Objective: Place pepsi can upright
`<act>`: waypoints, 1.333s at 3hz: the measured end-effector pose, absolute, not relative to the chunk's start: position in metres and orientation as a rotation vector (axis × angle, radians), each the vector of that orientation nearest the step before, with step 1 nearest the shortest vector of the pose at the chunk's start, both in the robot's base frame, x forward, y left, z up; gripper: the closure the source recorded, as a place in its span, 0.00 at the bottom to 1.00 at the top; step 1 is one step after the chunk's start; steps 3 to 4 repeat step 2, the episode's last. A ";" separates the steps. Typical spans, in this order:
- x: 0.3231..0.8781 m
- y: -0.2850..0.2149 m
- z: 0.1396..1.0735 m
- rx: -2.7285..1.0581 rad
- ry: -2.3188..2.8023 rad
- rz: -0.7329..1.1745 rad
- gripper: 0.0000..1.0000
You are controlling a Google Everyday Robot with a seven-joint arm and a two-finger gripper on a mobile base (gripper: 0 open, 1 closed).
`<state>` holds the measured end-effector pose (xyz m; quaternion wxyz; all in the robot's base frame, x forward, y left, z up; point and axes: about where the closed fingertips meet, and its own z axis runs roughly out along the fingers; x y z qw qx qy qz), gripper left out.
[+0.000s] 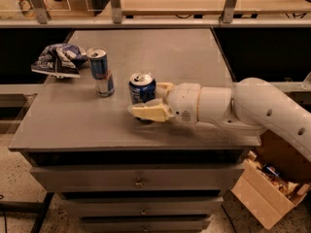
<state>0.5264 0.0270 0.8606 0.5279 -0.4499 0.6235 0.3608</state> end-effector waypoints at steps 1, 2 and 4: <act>0.526 0.011 0.857 -1.028 1.532 0.854 0.00; 0.526 0.010 0.857 -1.026 1.534 0.854 0.00; 0.526 0.010 0.857 -1.026 1.534 0.854 0.00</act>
Offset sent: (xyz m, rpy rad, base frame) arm 0.0010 -0.0356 -0.0054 0.0003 0.0702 -0.0982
